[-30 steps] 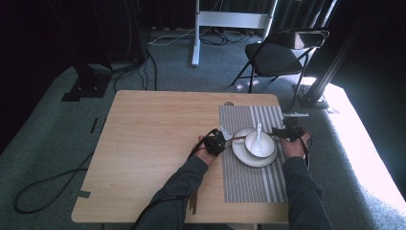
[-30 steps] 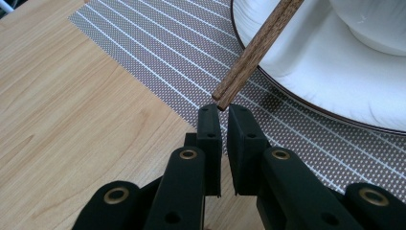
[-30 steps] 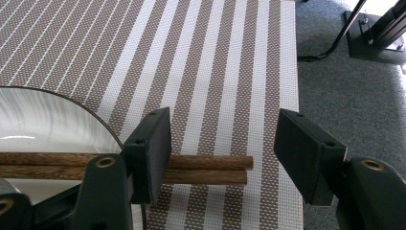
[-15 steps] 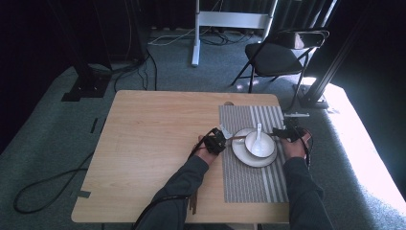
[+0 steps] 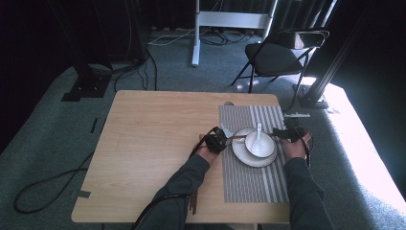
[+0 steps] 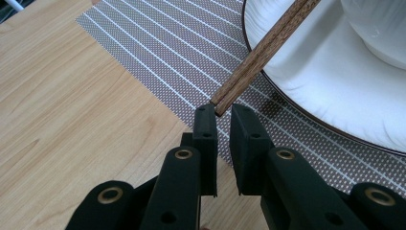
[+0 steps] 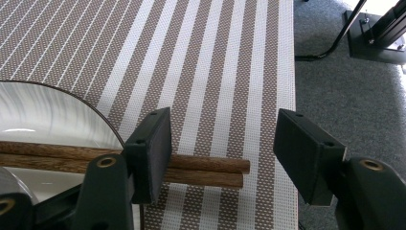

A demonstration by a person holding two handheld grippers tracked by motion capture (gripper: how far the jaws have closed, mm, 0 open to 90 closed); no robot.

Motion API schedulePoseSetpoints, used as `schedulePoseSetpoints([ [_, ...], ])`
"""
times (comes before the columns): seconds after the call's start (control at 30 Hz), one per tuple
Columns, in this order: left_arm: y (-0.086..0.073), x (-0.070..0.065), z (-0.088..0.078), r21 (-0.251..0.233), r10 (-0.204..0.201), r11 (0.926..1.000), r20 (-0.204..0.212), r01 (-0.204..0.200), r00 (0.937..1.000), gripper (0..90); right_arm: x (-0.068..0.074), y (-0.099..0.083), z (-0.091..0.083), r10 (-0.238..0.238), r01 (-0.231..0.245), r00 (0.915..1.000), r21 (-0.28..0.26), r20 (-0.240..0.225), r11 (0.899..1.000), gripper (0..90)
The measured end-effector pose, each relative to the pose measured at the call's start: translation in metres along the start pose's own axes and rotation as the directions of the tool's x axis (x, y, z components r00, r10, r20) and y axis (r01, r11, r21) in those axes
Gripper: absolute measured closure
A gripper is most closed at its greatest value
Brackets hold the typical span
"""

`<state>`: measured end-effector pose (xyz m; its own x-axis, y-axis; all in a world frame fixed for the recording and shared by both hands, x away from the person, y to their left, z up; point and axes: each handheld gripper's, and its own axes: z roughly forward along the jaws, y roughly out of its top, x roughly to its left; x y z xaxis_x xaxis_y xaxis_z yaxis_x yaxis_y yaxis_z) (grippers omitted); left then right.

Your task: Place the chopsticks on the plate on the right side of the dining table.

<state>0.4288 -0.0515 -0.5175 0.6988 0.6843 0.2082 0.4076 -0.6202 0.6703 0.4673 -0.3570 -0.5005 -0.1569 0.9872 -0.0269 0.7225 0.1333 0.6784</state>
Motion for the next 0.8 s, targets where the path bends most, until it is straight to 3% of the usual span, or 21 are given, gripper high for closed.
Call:
schedulePoseSetpoints([
  [0.8, 0.0012, -0.0004, 0.0022, 0.002, -0.008, 1.0, -0.003, 0.008, 1.0, 81.0, 0.0003, -0.0029, -0.0016, -0.004, 0.004, 1.0, 0.002, -0.005, 1.0, 38.2],
])
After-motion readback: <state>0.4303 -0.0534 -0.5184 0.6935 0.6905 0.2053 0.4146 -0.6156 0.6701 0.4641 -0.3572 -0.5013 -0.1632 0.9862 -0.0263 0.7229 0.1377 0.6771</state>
